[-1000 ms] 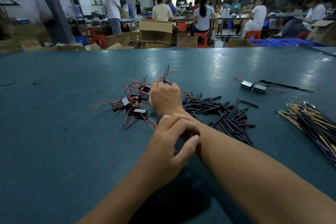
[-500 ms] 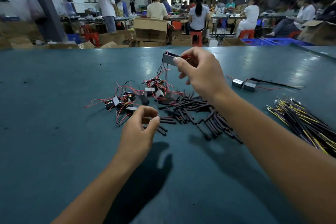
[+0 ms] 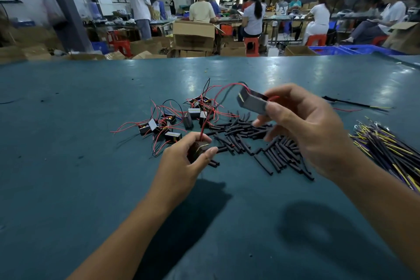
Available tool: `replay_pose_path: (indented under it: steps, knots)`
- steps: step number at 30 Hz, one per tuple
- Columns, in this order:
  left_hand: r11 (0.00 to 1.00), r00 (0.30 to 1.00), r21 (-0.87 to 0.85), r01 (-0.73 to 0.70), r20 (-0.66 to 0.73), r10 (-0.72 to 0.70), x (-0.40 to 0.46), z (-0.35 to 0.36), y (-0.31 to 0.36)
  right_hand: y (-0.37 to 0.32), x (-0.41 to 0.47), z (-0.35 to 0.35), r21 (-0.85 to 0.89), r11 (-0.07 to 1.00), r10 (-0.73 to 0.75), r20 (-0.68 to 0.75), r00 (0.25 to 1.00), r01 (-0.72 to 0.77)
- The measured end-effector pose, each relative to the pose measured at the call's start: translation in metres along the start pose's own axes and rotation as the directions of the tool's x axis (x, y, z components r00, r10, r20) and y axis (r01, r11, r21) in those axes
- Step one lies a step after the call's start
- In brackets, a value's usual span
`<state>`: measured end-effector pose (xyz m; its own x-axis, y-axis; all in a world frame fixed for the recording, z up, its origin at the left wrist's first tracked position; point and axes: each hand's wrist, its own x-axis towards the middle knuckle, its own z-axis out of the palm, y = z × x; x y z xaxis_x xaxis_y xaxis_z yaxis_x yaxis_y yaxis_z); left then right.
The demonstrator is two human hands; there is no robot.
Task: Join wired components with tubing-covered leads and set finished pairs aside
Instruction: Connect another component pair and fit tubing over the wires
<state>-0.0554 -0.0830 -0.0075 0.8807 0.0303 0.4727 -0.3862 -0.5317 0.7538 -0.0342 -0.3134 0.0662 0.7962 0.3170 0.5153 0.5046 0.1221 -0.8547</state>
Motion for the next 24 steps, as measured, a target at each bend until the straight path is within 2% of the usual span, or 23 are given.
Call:
replay_pose_path:
  steps: [4, 7, 9, 11, 13, 15, 17, 20, 22, 24]
  knots:
    - [0.988, 0.999, 0.152, -0.035, 0.027, 0.031, 0.002, -0.009, -0.002, 0.009, -0.022, -0.032, -0.227, 0.969, 0.114, 0.063, 0.991, -0.097]
    - [0.989, 0.988, 0.145, -0.011, 0.156, -0.012, 0.003, -0.014, -0.003, 0.014, -0.034, -0.053, -0.452, 0.880, 0.233, 0.141, 0.962, -0.147]
    - [0.968, 0.946, 0.241, -0.074, 0.323, -0.009, 0.004, -0.018, -0.005, 0.018, -0.039, -0.064, -0.690, 0.716, 0.375, 0.255, 0.891, -0.104]
    - [0.859, 0.872, 0.459, -0.228, 0.489, -0.030, 0.005, -0.022, -0.009, 0.024, -0.044, -0.070, -0.834, 0.551, 0.545, 0.330, 0.770, -0.033]
    - [0.772, 0.797, 0.544, -0.328, 0.599, -0.083, 0.004, -0.024, -0.013, 0.030, -0.047, -0.073, -0.887, 0.461, 0.643, 0.327, 0.692, -0.009]
    - [0.760, 0.761, 0.545, -0.353, 0.640, -0.105, 0.002, -0.025, -0.017, 0.030, -0.048, -0.074, -0.904, 0.427, 0.675, 0.318, 0.665, -0.001]
    - [0.748, 0.758, 0.544, -0.381, 0.647, -0.084, 0.002, -0.025, -0.020, 0.028, -0.049, -0.073, -0.879, 0.475, 0.633, 0.320, 0.705, -0.028]
    - [0.745, 0.765, 0.532, -0.403, 0.643, -0.046, 0.003, -0.026, -0.018, 0.029, -0.048, -0.062, -0.835, 0.550, 0.414, 0.282, 0.865, 0.009]
    - [0.810, 0.782, 0.464, -0.358, 0.623, -0.012, 0.002, -0.024, -0.014, 0.034, -0.049, -0.046, -0.822, 0.567, 0.274, 0.247, 0.929, 0.052]
    - [0.871, 0.814, 0.394, -0.294, 0.580, 0.012, 0.001, -0.020, -0.012, 0.042, -0.051, -0.031, -0.784, 0.620, 0.209, 0.197, 0.958, 0.026]
